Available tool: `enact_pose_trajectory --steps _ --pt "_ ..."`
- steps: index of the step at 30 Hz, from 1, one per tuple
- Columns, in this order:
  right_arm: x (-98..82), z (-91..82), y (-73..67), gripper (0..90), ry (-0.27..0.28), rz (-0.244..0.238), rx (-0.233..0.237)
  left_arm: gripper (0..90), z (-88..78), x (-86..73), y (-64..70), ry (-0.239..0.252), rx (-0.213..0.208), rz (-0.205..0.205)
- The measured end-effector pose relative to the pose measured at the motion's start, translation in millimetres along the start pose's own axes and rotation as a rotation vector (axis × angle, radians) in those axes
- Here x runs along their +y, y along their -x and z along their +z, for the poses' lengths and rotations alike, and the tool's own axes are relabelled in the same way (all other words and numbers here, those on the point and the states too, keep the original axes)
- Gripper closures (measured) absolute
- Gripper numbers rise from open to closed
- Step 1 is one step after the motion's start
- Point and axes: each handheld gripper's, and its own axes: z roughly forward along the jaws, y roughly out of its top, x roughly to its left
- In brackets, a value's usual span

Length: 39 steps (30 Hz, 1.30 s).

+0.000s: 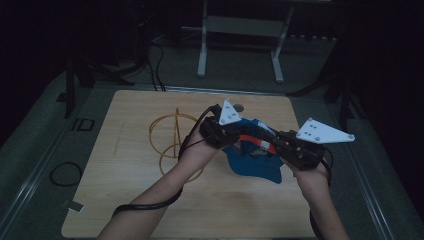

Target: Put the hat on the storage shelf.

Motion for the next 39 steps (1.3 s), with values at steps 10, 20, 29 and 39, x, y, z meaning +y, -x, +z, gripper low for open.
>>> enact_pose_trajectory --steps 10,20,29,39 --pt "-9.5 -5.2 -4.3 83.6 0.0 0.004 -0.012 88.4 -2.9 2.3 12.1 0.015 0.078 0.117" --pt "-11.7 -19.4 -18.5 66.9 0.025 -0.011 0.04 88.6 -21.2 5.3 11.2 0.106 0.066 0.165" --pt "-13.3 -38.3 -21.5 56.0 0.066 -0.015 0.044 88.5 -24.1 2.4 6.9 0.092 -0.009 0.236" --pt "-38.4 -39.3 -4.0 55.6 0.037 0.043 0.086 88.3 -30.6 -4.7 1.9 0.171 -0.218 0.38"
